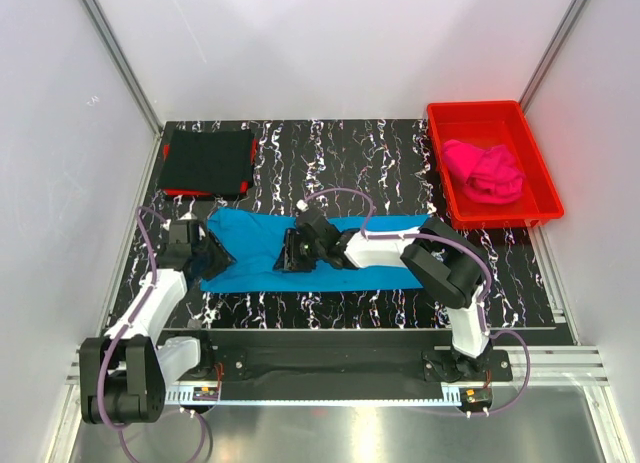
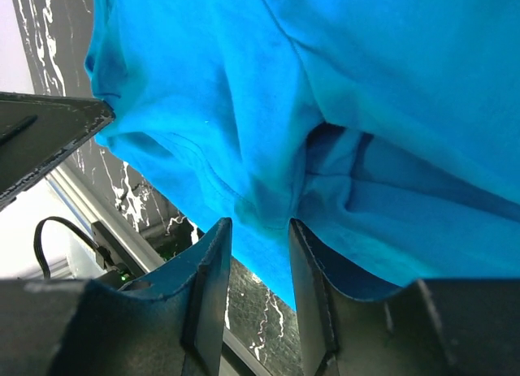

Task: Fold and stack the t-shirts
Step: Fold the tshirt

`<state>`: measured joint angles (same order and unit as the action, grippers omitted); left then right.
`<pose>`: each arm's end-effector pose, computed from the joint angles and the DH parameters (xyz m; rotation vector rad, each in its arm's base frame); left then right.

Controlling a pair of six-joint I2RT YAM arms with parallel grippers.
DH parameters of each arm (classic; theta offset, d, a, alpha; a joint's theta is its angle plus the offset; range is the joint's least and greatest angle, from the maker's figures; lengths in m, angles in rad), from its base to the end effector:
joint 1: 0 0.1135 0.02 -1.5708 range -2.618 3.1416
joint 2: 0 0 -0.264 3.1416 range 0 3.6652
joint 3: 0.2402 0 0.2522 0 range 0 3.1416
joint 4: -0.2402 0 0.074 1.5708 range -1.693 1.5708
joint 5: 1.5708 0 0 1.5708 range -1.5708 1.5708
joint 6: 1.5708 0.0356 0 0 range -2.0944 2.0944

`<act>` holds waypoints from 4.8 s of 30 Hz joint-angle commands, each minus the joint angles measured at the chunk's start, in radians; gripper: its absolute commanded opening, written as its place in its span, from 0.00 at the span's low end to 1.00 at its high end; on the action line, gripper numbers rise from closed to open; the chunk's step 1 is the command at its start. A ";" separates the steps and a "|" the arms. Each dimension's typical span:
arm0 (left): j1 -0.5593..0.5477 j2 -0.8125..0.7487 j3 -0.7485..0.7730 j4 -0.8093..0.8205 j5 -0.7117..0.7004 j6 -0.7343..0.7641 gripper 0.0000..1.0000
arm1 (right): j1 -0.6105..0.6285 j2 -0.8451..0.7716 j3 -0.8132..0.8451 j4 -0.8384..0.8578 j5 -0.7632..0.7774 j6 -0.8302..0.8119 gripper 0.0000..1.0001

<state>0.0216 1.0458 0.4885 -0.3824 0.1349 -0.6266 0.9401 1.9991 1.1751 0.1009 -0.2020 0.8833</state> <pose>0.1918 -0.0006 0.1751 -0.7580 2.4329 -0.4121 0.2429 0.3448 0.1426 -0.1901 2.5611 1.0743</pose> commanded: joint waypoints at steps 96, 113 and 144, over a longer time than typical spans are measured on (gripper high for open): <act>0.001 0.131 0.376 -0.455 -0.299 -0.124 0.47 | -0.017 -0.106 0.046 -0.186 -0.163 -0.007 0.31; 0.006 0.623 0.637 -0.078 0.040 0.013 0.50 | -0.308 -0.188 0.049 -0.412 0.044 -0.289 0.28; 0.063 0.688 0.696 -0.231 -0.204 -0.108 0.51 | -0.690 -0.128 -0.048 -0.541 0.337 -0.185 0.27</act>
<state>0.0689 1.7973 1.1458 -0.6014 -0.0906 -0.7631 0.2592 1.8915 1.1835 -0.3569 0.0448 0.6865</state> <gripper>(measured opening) 0.497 0.261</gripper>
